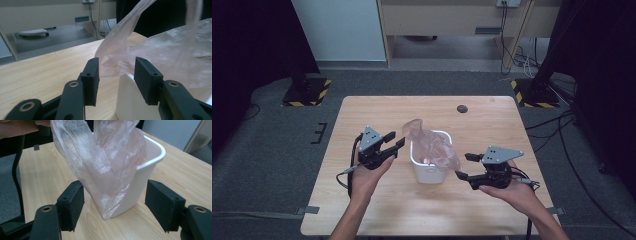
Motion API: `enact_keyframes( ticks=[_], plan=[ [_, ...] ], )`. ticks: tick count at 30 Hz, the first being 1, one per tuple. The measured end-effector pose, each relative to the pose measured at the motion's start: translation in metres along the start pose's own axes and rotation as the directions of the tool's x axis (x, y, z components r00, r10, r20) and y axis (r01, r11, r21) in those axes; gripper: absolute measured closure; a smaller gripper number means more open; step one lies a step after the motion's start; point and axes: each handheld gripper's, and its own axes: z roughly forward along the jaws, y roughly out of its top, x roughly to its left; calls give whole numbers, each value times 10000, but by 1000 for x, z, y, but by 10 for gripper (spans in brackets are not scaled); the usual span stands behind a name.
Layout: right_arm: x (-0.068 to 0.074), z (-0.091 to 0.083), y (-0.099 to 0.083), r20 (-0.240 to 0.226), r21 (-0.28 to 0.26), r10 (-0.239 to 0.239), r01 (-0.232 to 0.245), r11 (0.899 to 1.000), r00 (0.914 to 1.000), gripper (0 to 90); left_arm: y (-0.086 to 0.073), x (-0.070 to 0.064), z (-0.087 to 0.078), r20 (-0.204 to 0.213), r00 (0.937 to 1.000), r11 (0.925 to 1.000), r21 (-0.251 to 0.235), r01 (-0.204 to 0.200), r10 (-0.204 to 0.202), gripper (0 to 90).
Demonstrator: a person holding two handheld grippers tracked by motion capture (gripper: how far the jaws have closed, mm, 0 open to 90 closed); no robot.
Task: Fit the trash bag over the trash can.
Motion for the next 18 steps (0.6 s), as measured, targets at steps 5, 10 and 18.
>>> enact_keyframes(
  ticks=[5,10,18],
  plan=[
    [5,-3,6,-106,-20,-129,128,9999,9999,290,4,-11,-4,291,9994,9998,-59,-179,180,542],
    [7,-5,10,-112,-154,-123,121,9998,9999,267,9,-24,-4,672,9969,9991,-136,-407,415,504],
    [4,-13,20,-14,-473,11,-12,9989,10000,283,15,-38,1,944,9934,9979,-141,-633,644,461]
  ],
)
